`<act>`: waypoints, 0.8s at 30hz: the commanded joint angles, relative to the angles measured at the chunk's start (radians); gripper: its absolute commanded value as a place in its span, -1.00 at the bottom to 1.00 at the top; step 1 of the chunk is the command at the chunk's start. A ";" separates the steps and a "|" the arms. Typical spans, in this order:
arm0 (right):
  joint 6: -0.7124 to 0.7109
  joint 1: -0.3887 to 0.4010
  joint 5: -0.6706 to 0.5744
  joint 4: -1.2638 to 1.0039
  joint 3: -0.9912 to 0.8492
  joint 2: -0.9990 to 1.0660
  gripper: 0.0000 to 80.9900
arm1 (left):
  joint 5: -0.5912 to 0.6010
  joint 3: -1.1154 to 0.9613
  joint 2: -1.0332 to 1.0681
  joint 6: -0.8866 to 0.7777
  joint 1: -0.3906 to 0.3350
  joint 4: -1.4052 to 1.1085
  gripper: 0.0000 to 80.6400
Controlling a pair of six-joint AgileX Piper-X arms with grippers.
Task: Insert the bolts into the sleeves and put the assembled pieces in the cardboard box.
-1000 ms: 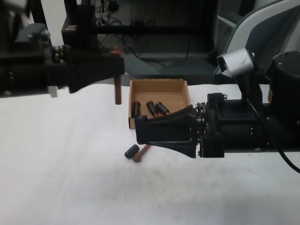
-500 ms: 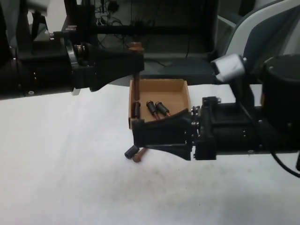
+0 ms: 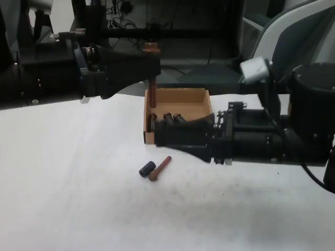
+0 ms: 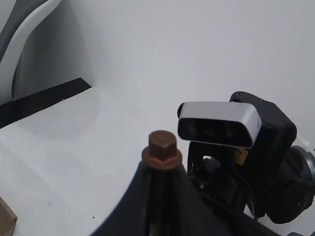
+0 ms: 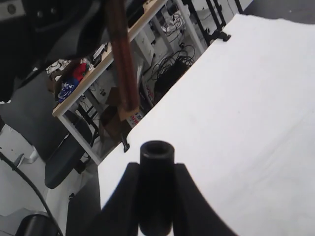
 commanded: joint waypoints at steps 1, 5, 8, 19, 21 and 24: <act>0.016 -0.005 -0.001 -0.037 -0.019 -0.002 -0.99 | 0.004 -0.002 -0.004 0.025 -0.004 -0.036 -0.96; 0.016 -0.005 -0.002 -0.055 -0.024 -0.002 -0.99 | 0.004 -0.002 -0.004 0.025 -0.004 -0.036 -0.96; 0.016 -0.005 -0.007 -0.063 -0.024 -0.002 -0.99 | 0.004 -0.002 -0.004 0.025 -0.004 -0.036 -0.96; 0.034 -0.005 -0.044 -0.080 -0.025 -0.002 -0.99 | 0.004 -0.002 -0.004 0.025 -0.004 -0.036 -0.96; 0.034 -0.005 -0.057 -0.080 -0.025 -0.002 -0.99 | 0.004 -0.002 -0.004 0.025 -0.004 -0.036 -0.96; 0.034 -0.005 -0.057 -0.080 -0.025 -0.002 -0.99 | 0.004 -0.002 -0.004 0.025 -0.009 -0.036 -0.96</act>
